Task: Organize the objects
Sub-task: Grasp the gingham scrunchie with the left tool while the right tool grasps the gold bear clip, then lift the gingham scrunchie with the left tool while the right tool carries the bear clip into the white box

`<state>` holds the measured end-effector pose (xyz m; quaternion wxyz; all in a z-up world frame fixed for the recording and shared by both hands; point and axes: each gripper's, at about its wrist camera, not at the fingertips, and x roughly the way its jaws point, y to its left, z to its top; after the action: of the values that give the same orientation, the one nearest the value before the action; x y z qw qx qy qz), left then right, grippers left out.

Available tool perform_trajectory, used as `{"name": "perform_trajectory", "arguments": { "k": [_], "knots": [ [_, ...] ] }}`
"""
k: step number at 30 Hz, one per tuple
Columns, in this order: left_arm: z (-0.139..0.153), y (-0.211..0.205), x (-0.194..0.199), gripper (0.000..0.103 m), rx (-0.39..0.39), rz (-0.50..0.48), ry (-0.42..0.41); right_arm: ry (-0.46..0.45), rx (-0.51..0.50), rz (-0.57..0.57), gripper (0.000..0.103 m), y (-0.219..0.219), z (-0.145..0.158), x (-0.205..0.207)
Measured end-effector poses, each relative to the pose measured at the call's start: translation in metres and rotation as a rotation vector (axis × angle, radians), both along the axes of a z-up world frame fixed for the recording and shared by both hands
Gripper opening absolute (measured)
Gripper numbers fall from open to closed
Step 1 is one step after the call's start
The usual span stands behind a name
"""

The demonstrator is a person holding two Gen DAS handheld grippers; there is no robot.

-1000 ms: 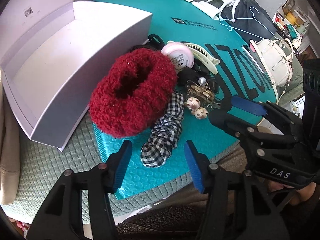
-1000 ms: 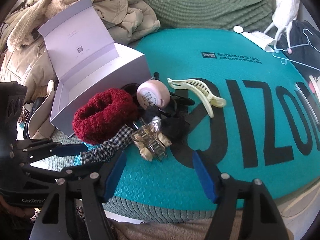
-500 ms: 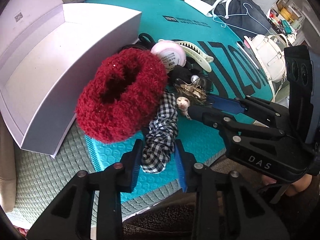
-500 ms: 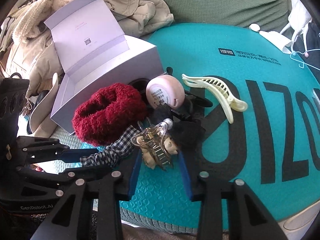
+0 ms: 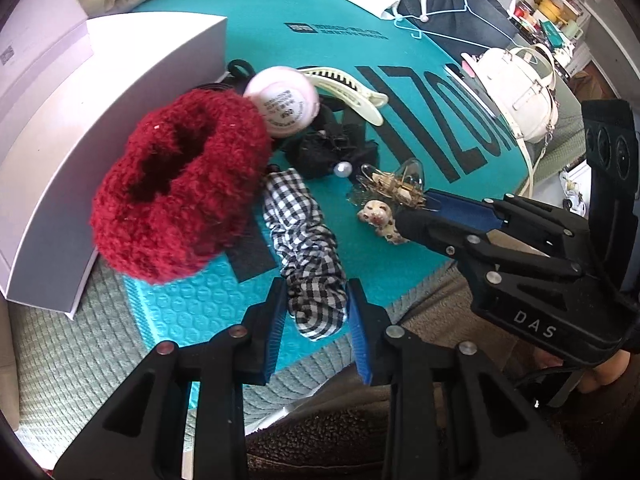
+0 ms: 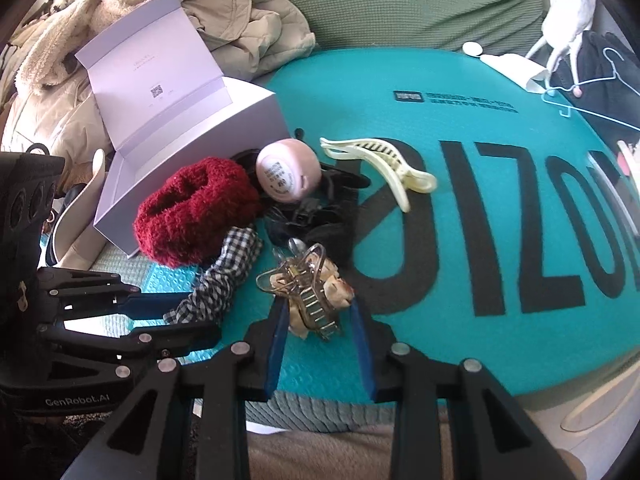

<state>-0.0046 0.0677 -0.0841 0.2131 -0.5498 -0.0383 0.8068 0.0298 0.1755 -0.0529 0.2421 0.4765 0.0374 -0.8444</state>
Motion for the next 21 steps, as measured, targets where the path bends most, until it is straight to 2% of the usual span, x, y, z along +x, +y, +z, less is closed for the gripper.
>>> {"name": "perform_trajectory", "arguments": {
  "k": [9,10,12,14,21],
  "knots": [
    [0.001,0.010,-0.001,0.030,-0.049,0.008,0.021,-0.002,-0.010,-0.039,0.032,0.016,-0.001,0.008],
    [0.002,0.011,-0.001,0.030,-0.058,0.009,0.028,0.000,-0.008,-0.034,0.035,0.015,-0.001,0.008],
    [0.003,0.013,-0.002,0.033,-0.090,0.012,0.048,0.002,0.006,-0.031,0.060,0.012,-0.002,0.008],
    [0.003,0.014,-0.005,0.035,-0.124,0.021,0.065,0.007,0.012,-0.025,0.061,0.009,-0.003,0.007],
    [0.000,0.019,-0.016,0.043,-0.171,0.019,0.105,0.007,0.000,-0.034,0.061,0.014,-0.009,-0.002]
  ]
}}
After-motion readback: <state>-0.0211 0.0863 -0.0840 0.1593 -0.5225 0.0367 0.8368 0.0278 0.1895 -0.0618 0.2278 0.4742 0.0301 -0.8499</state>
